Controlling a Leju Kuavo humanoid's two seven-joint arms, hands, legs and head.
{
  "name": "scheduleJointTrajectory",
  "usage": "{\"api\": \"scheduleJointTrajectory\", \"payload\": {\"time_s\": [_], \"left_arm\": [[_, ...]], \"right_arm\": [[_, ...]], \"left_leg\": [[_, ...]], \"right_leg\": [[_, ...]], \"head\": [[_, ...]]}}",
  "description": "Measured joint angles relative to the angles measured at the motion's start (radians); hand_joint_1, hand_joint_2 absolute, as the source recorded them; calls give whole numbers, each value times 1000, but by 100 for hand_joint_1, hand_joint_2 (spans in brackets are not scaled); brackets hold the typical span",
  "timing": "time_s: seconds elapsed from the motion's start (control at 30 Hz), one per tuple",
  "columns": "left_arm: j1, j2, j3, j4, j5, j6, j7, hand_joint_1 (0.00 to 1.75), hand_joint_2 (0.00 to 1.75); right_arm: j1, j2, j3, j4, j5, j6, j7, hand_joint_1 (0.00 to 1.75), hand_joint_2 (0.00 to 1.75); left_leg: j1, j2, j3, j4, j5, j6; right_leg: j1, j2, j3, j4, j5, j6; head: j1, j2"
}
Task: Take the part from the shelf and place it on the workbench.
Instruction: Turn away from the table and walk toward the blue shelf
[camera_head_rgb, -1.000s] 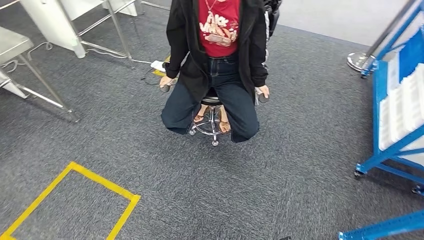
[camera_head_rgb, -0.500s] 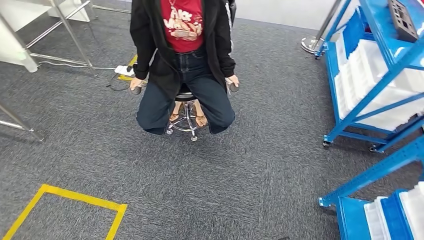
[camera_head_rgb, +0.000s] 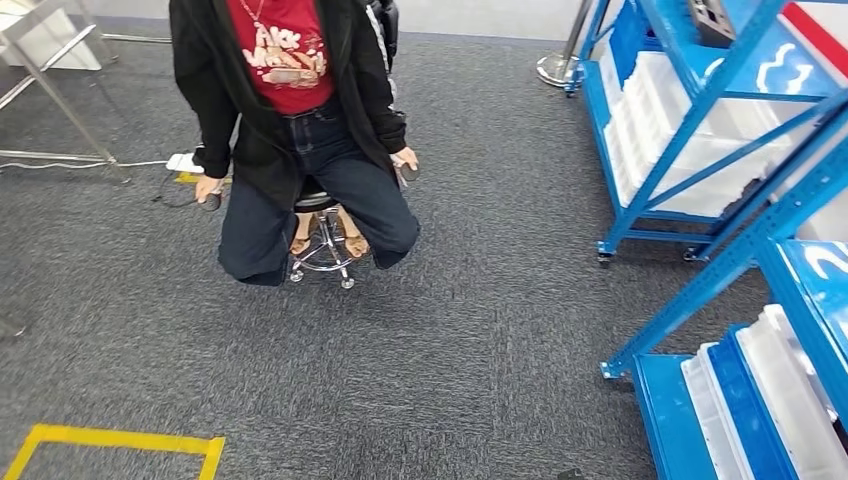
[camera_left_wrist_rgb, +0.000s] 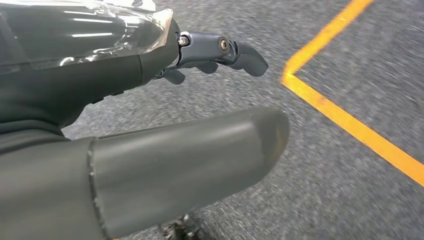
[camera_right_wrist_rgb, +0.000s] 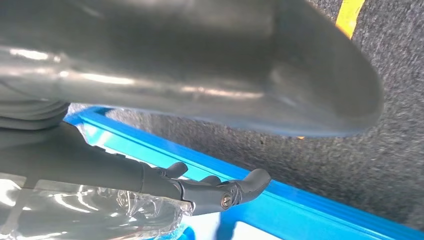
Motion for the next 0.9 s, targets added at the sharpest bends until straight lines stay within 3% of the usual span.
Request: {"api": "scheduleJointTrajectory", "payload": {"time_s": [0.07,0.1,0.13,0.2,0.27,0.33,0.4,0.43,0.47,0.53,0.57,0.63,0.67,0.7,0.77,0.83,0.9], "left_arm": [[0,-1,0,2,-3,-4,0,0,0],[0,-1,0,3,-4,-6,1,0,0],[0,-2,0,4,-6,-9,1,0,0],[-1,-1,0,4,-8,-12,1,0,0],[-2,0,0,4,-10,-16,1,0,0],[-1,1,0,4,-11,-16,1,0,0],[0,1,0,4,-11,-16,1,0,0],[-1,1,0,4,-11,-16,1,0,0],[-1,1,0,4,-11,-16,1,0,0],[-2,1,0,4,-13,-16,1,0,0],[-2,1,0,4,-15,-16,1,0,0],[-3,1,0,3,-17,-16,2,0,0],[-5,0,0,3,-18,-16,2,0,0],[-6,0,0,3,-19,-16,3,0,0],[-10,-1,0,3,-23,-15,3,0,0],[-9,0,0,4,-25,-15,4,0,0],[-5,0,0,4,-26,-15,5,0,0]], "right_arm": [[-5,-2,0,0,0,0,2,0,0],[-6,-3,0,0,-2,0,2,0,0],[-6,-3,-1,0,-4,0,3,0,0],[0,-4,-3,0,-8,-1,3,0,0],[3,-2,-6,0,-12,-1,3,0,0],[1,-2,-7,0,-13,-1,3,0,0],[1,-2,-8,0,-14,-1,2,0,0],[3,-2,-8,0,-15,-1,2,0,0],[6,-3,-8,0,-15,-1,2,0,0],[7,-3,-9,0,-17,-1,2,0,0],[6,-3,-9,0,-18,-1,1,0,0],[4,-3,-11,0,-20,-2,-1,0,0],[6,-4,-13,0,-22,-2,-2,0,0],[8,-4,-15,0,-23,-2,-3,0,0],[11,-4,-17,0,-25,-2,-4,0,0],[12,-3,-19,0,-26,-2,-5,0,0],[12,-4,-21,0,-27,-2,-5,0,0]], "left_leg": [[11,-44,47,-107,43,-5],[10,-59,55,-130,46,-2],[5,-62,55,-133,42,5],[-3,-39,54,-138,49,27],[-7,-13,56,-148,57,48],[-13,17,56,-153,60,60],[-19,48,54,-152,59,61],[-21,61,54,-152,59,61],[-23,74,55,-152,58,61],[-24,95,58,-152,57,58],[-26,104,61,-153,54,54],[-30,120,69,-155,49,44],[-30,130,74,-157,47,38],[-27,134,77,-156,44,33],[-22,103,70,-125,16,23],[-19,45,25,-19,-50,18],[-18,21,-30,95,-98,16]], "right_leg": [[2,25,-12,18,-6,13],[5,36,-21,23,-7,22],[7,46,-29,25,-5,30],[5,56,-42,24,1,46],[6,13,-70,71,-23,48],[7,-41,-131,192,-78,40],[7,-54,-183,301,-116,42],[8,-56,-181,305,-114,47],[8,-60,-159,268,-98,54],[10,-90,-77,124,-49,61],[15,-109,-46,66,-31,57],[27,-126,-29,26,-16,40],[31,-118,-30,22,-13,32],[24,-107,-28,19,-11,23],[12,-88,-20,12,-5,6],[7,-69,-19,10,0,-7],[11,-45,-20,11,1,-12]], "head": [[0,0],[0,0],[0,0],[2,0],[5,0],[10,0],[11,0],[11,0],[11,0],[11,0],[11,0],[9,0],[9,0],[8,0],[6,0],[2,0],[1,0]]}}
